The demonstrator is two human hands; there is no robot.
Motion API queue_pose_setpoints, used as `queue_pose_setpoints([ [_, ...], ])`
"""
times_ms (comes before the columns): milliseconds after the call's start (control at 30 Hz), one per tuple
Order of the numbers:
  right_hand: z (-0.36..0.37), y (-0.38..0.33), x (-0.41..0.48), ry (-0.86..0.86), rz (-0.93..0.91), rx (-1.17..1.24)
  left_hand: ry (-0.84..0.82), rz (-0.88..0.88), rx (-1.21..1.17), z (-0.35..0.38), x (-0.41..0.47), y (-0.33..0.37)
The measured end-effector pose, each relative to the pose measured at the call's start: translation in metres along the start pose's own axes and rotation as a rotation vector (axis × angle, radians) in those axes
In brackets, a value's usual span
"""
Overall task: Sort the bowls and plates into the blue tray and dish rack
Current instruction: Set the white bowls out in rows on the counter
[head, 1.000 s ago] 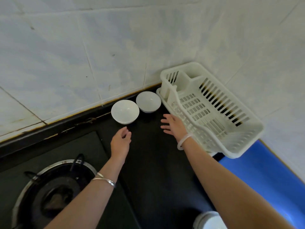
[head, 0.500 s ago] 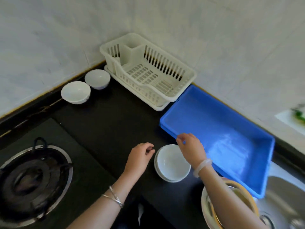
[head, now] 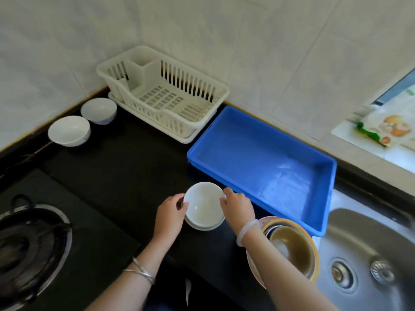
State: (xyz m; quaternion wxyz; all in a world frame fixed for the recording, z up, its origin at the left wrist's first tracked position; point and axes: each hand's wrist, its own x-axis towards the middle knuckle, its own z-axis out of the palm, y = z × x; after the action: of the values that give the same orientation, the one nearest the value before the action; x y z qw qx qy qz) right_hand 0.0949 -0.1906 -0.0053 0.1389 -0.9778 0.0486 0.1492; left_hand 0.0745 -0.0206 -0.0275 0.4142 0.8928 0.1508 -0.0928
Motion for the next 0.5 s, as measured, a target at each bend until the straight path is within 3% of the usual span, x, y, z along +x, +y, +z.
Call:
queue_pose_setpoints([
  [267,-0.007,0.011,-0.008,0.101,-0.103,0.231,0.007,-0.072,-0.08,-0.001,-0.001,0.005],
  [500,-0.026,0.027,-0.012,0.189,-0.024,0.388,0.03,-0.075,-0.039,-0.003,-0.001,0.012],
])
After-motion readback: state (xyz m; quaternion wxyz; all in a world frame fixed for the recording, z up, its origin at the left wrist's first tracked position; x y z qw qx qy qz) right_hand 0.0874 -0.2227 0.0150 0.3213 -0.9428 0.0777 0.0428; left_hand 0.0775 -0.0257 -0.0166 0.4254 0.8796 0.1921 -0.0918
